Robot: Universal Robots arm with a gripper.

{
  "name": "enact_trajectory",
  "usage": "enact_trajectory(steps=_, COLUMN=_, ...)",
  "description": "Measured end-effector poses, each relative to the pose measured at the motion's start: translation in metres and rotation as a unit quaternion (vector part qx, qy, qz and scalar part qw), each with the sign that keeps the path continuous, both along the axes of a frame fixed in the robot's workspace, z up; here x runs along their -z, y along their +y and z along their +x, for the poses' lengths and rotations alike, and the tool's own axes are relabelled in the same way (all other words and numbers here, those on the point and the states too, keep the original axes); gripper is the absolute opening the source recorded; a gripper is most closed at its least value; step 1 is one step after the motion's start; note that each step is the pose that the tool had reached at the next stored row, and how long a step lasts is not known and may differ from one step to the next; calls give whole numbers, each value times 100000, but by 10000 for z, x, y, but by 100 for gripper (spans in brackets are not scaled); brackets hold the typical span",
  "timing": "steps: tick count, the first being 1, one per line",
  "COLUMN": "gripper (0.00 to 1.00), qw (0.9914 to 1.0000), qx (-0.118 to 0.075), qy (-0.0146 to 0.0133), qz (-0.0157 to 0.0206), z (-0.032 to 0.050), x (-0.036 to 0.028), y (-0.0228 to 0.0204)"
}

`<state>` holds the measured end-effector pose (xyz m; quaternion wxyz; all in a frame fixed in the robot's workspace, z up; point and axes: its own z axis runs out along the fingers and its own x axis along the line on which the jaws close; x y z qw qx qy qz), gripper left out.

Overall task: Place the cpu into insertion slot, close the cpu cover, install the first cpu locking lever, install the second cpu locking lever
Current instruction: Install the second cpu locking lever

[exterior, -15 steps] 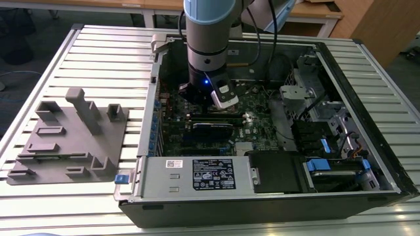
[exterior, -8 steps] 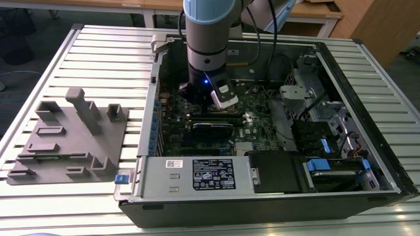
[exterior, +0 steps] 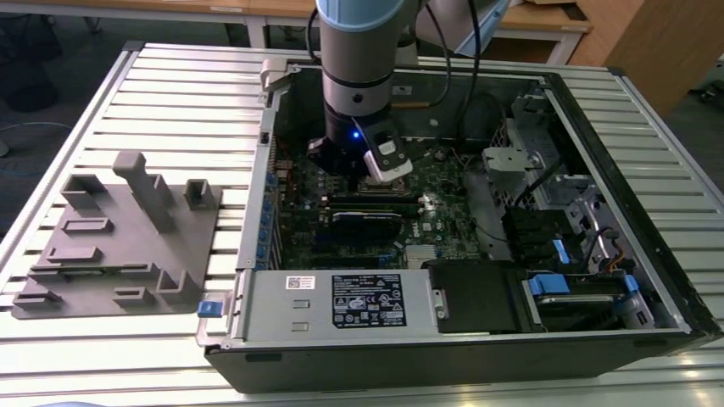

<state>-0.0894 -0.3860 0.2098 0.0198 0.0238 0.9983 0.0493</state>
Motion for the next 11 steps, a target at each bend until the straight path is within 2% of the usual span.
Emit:
enact_trajectory(steps=6, gripper=11, qw=100000, qx=2, qy=6, qz=-10, z=5, x=-11, y=-30)
enact_trajectory(steps=11, gripper=11, qw=100000, qx=-1, qy=2, qz=-49, z=37, x=-11, y=-37)
